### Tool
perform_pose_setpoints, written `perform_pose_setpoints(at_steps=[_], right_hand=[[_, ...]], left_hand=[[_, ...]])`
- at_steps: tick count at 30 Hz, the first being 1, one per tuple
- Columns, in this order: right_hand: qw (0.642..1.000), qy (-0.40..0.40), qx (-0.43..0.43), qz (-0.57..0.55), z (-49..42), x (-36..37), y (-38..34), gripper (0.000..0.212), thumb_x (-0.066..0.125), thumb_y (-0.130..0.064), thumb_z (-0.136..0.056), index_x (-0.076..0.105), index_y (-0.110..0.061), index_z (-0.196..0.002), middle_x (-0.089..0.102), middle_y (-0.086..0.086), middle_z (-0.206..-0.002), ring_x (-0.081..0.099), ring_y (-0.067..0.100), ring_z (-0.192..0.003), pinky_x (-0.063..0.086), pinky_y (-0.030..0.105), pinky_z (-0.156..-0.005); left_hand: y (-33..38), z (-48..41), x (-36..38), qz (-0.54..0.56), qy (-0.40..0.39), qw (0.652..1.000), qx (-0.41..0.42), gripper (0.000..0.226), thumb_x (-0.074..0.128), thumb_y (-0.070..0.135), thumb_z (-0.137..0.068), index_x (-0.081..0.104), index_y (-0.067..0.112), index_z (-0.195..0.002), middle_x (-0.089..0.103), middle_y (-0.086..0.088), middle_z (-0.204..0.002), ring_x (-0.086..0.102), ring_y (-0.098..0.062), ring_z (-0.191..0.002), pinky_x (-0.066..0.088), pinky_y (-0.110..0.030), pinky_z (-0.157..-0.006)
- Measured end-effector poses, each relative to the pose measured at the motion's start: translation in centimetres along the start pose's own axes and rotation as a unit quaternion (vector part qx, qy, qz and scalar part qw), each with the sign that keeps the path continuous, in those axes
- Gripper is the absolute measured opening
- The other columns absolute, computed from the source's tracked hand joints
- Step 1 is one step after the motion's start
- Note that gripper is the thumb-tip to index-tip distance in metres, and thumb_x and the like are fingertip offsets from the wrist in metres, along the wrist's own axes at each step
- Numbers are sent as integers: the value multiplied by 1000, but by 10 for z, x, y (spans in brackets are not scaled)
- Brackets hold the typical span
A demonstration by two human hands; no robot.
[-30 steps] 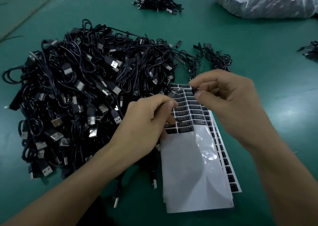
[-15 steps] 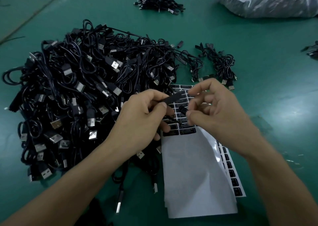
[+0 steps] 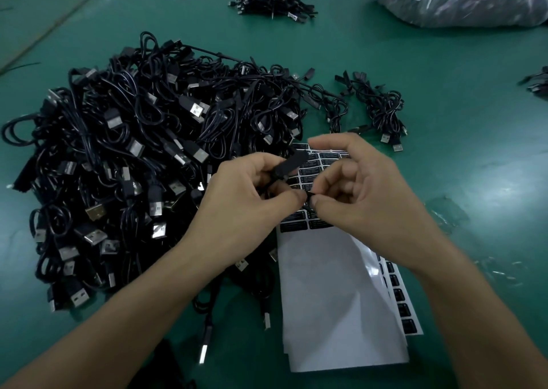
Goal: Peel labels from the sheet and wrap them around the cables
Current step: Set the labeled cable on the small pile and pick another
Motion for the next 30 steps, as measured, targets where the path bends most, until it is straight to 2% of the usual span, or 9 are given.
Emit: perform_pose_setpoints(at_steps=[4,7,9,12,14,16,23,27,30], right_hand=[[999,38,-2,-30,0,-4,-1,66,75,-11,-71,55,-42,-127,67,-5,-95,66,11,-70,56,27,-64],[996,76,33,-42,3,-9,0,74,81,-16,-66,53,-42,-130,66,-8,-108,72,13,-78,62,32,-68],[993,71,86,-25,3,-11,4,64,88,-21,-64,60,-37,-120,69,-8,-100,69,9,-73,61,30,-65],[989,35,142,-35,3,-8,7,32,89,-21,-70,71,-24,-97,70,-6,-73,59,4,-55,43,14,-46],[984,12,160,-81,3,-4,7,15,84,-19,-74,75,-15,-84,63,-5,-56,51,3,-43,35,12,-39],[977,2,173,-122,4,0,5,6,81,-19,-77,77,-14,-76,61,1,-56,47,5,-41,31,15,-35],[945,73,182,-263,2,13,6,23,72,-11,-88,74,-19,-66,67,4,-67,55,8,-46,32,15,-34],[973,141,117,-144,3,8,5,15,70,-12,-91,71,-18,-78,67,-4,-67,61,8,-55,41,19,-45],[980,189,52,-37,5,-1,1,12,65,-16,-96,66,-21,-85,67,-5,-69,60,5,-60,49,27,-53]], left_hand=[[1,-1,0,8,6,1000,-7,23,77,7,-84,73,29,-89,70,-10,-78,61,-6,-66,51,-16,-64],[2,-2,-1,59,24,997,-33,15,75,6,-85,72,18,-92,68,2,-67,57,4,-51,44,-8,-50],[1,-3,-3,85,42,994,-50,12,75,6,-85,71,14,-92,64,9,-63,49,4,-39,36,-5,-40],[1,-3,-5,98,52,992,-53,11,76,9,-85,70,16,-91,62,12,-61,47,4,-36,34,-5,-38],[1,-4,-6,100,51,992,-53,11,76,11,-85,70,17,-90,62,12,-62,47,3,-36,34,-6,-38],[1,-4,-6,100,50,992,-53,11,76,11,-84,70,18,-90,62,12,-62,47,3,-36,34,-7,-37],[2,-2,-5,115,48,991,-51,13,75,6,-84,68,13,-93,62,8,-62,46,4,-34,33,-4,-38],[3,-1,-4,72,45,995,-43,8,72,13,-89,73,20,-93,63,7,-64,47,3,-40,36,-7,-41],[0,0,-6,48,56,996,-45,29,59,15,-98,76,35,-85,71,-3,-78,52,0,-47,42,-13,-44]])
Point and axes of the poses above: each hand's wrist, its own z-axis away from the middle knuckle, its own x-axis out of the palm, y = z × x, the point moved 4 cm from there along -z, towards the middle knuckle
